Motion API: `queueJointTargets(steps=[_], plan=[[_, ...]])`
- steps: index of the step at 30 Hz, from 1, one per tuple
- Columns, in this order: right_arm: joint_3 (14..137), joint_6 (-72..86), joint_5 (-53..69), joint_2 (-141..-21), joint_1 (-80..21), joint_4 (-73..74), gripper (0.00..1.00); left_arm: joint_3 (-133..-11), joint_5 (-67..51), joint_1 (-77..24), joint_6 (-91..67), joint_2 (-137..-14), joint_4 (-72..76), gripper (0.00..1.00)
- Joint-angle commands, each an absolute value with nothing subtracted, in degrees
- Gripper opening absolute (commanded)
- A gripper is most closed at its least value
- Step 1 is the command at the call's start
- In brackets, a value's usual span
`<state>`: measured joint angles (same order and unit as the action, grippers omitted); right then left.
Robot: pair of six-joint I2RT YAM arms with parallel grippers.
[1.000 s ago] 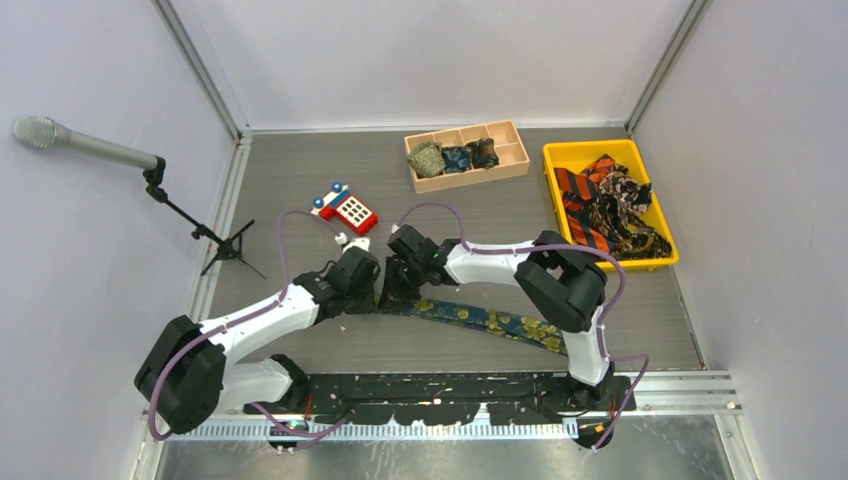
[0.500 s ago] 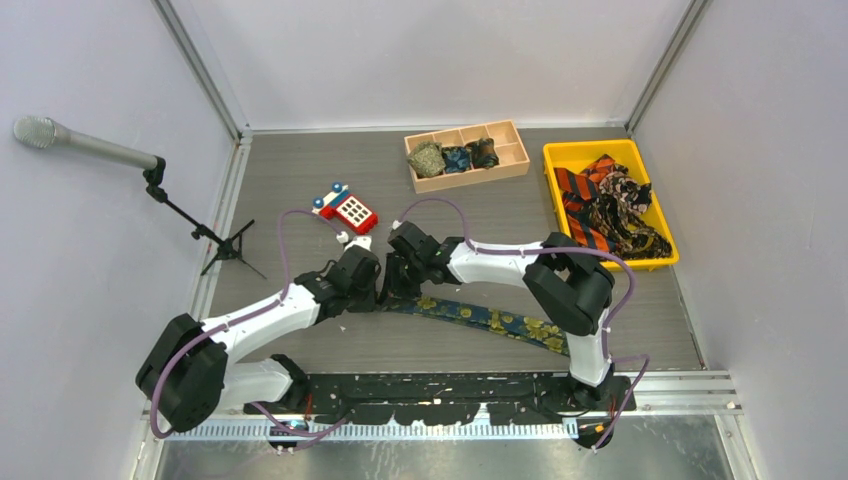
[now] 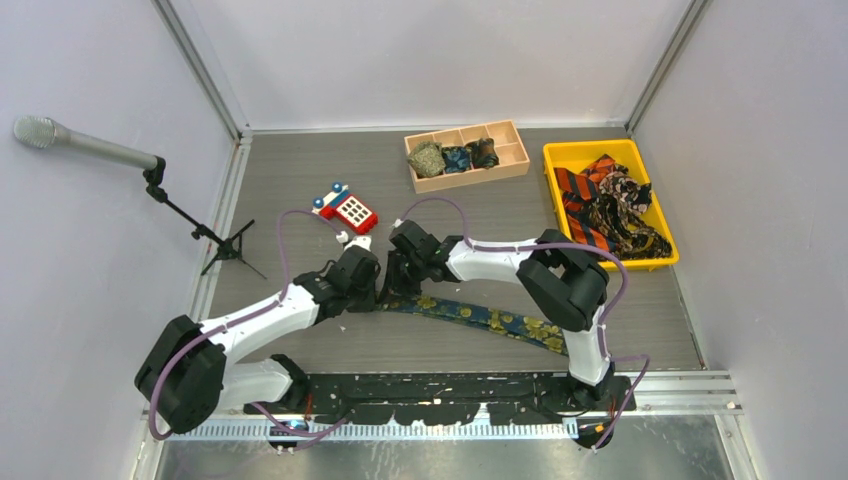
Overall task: Roll the ties
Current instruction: Roll the tie at the center of the board.
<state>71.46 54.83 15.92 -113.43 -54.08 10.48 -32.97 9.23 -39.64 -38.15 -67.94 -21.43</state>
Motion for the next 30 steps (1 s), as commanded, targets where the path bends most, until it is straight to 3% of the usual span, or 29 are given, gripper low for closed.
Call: queueJointTargets(steps=[1, 8, 16, 30], plan=[[70.53, 55.28, 14.24, -115.23, -54.01, 7.69, 0.14, -32.88, 8.17, -39.85, -37.01, -67.0, -21.4, 0.16], [69.39, 55.52, 14.99, -116.62, -54.02, 7.04, 0.14, -34.24, 8.18, -39.86, -35.51, -65.95, -22.75, 0.21], [68.67, 55.48, 15.41, -116.9, -53.98, 6.86, 0.13, -36.45, 10.11, -39.82, -33.77, -62.13, -26.3, 0.54], [66.9, 56.3, 17.05, -116.98, -53.96, 5.68, 0.13, -38.21, 9.37, -37.55, -32.92, -57.27, -30.22, 0.82]])
